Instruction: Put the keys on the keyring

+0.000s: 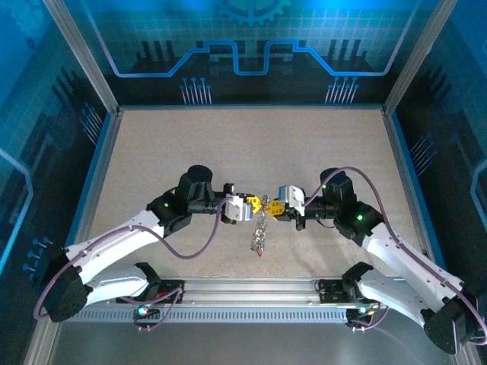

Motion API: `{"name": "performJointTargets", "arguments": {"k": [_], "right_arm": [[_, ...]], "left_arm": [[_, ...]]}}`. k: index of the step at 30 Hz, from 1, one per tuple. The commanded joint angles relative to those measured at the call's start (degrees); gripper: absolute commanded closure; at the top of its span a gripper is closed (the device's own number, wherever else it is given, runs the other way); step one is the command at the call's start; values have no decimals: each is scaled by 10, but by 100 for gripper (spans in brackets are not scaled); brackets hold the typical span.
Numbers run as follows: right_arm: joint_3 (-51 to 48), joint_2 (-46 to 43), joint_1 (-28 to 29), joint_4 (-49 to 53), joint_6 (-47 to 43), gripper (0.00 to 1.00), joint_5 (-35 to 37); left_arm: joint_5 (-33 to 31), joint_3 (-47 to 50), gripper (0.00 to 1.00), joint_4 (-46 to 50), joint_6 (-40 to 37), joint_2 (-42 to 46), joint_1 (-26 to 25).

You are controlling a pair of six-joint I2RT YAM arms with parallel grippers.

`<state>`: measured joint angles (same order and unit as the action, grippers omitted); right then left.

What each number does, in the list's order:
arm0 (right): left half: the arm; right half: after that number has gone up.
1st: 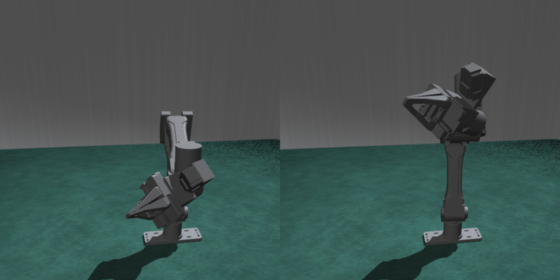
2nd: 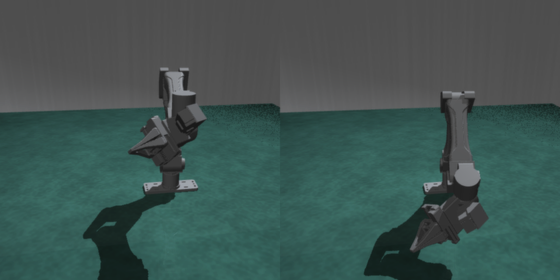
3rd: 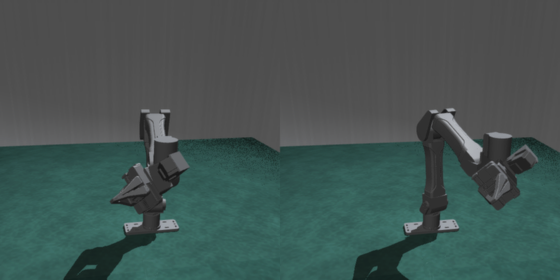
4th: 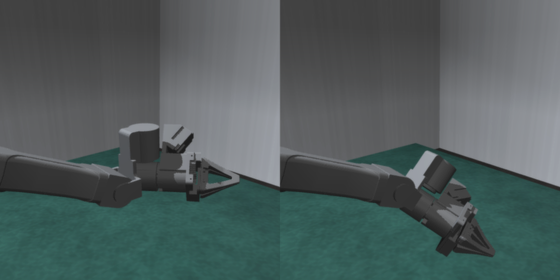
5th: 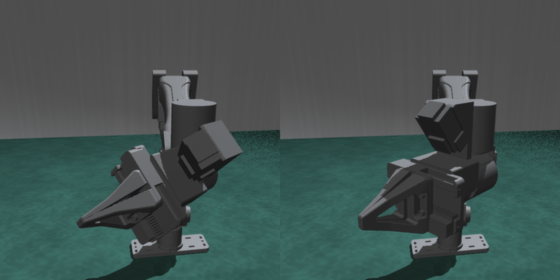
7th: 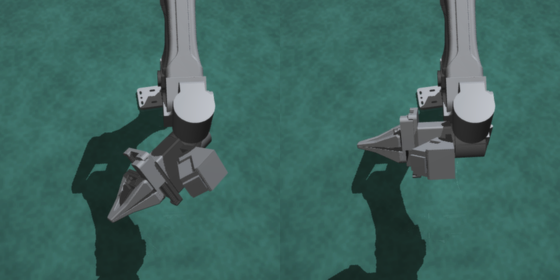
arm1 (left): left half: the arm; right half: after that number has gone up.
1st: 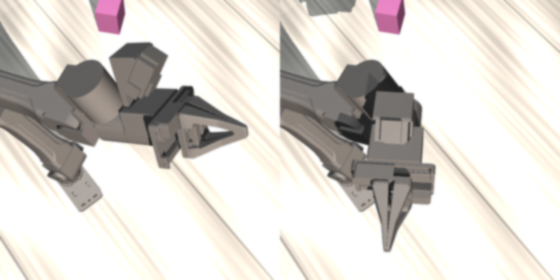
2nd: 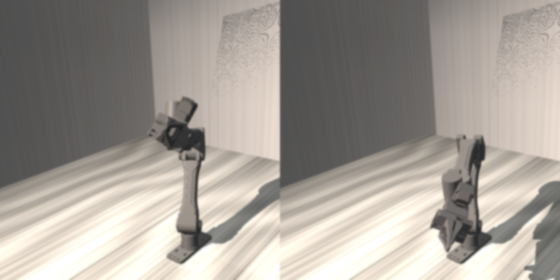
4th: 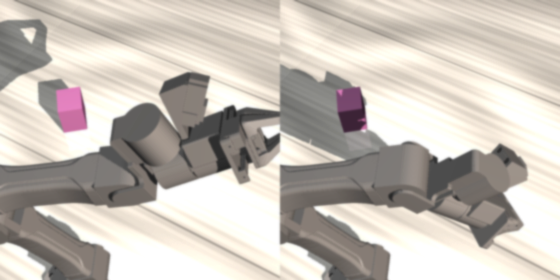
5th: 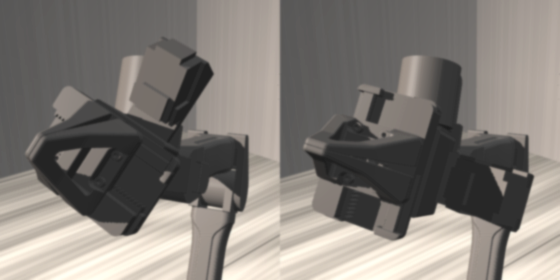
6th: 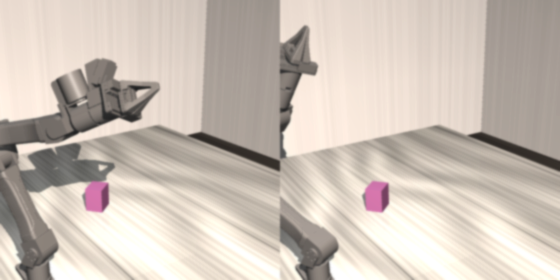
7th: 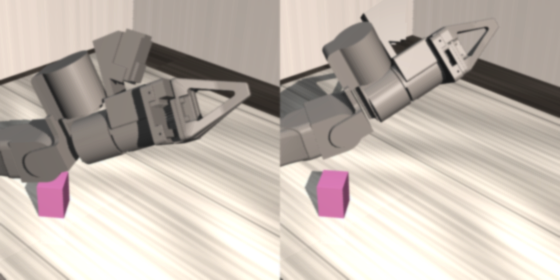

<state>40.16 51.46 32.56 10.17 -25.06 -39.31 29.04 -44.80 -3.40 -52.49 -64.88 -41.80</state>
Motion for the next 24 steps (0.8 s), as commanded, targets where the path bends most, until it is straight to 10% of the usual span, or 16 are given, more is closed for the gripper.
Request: {"name": "performJointTargets", "arguments": {"k": [1,24], "right_arm": [[27,0,-6,-27,16,100,-24],[33,11,-21,-2,34,100,-20]], "left_arm": [[0,4,100,-22,-9,-1,-3],[13,7,100,-25,-2,19,-3]]}}
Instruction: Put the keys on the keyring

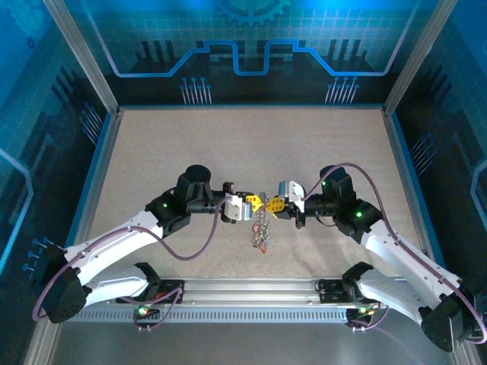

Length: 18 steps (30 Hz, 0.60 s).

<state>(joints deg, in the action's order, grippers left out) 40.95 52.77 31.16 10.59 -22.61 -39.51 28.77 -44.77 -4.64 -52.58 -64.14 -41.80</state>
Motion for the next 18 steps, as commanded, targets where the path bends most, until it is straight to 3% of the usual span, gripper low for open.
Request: {"name": "performJointTargets", "arguments": {"k": [1,18], "right_arm": [[26,-1,-7,-6,11,100,-20],[12,-4,-30,-55,64,100,-26]], "left_arm": [[17,6,100,-11,-1,11,-2],[43,11,100,16,-9,5,-4]]}}
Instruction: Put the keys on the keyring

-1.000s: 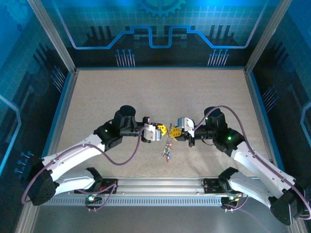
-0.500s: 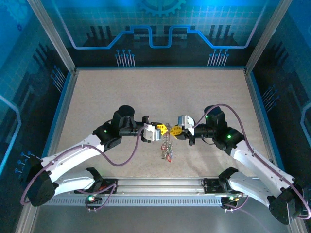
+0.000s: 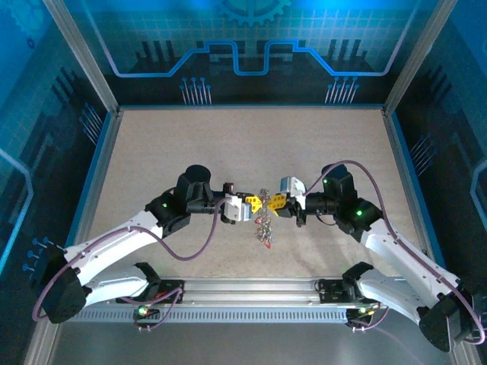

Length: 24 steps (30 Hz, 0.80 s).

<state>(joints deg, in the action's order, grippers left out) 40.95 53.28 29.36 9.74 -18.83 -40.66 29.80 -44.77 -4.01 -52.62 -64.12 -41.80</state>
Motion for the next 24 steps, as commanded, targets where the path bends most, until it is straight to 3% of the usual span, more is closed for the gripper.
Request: {"name": "performJointTargets", "arguments": {"k": [1,12,24], "right_arm": [[12,-8,-14,-47,28,100,-13],[4,0,-26,-98,90,100,-22],[-14,5,-28,-150,145,100,-15]], "left_arm": [[33,12,100,8,-8,6,-3],[20,18,100,4,-19,-3,-14],[1,46,100,-80,25,-1,-18]]}}
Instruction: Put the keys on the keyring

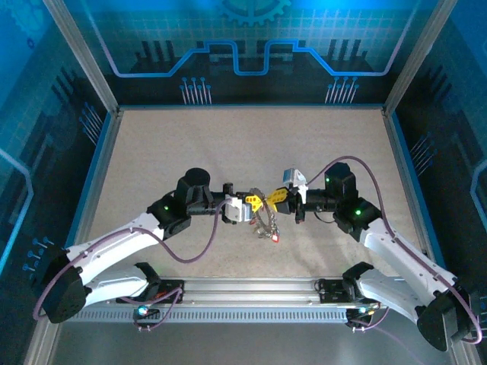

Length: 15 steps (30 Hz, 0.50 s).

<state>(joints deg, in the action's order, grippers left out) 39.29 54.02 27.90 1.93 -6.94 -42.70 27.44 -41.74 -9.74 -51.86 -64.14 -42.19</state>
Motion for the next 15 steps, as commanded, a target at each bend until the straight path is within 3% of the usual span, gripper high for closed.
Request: {"name": "performJointTargets", "arguments": {"k": [1,9,13,15], "right_arm": [[1,-3,-14,-77,30,100,6],[-18,-13,-14,-112,42,100,12],[-21,-15,-14,-113,40,100,14],[-24,-19,-15,-117,40,100,18]], "left_arm": [[24,17,100,-26,22,-2,-14],[23,27,95,-73,108,-6,-14],[23,41,82,-117,149,-3,-13],[23,45,80,-131,165,0,-13]]}}
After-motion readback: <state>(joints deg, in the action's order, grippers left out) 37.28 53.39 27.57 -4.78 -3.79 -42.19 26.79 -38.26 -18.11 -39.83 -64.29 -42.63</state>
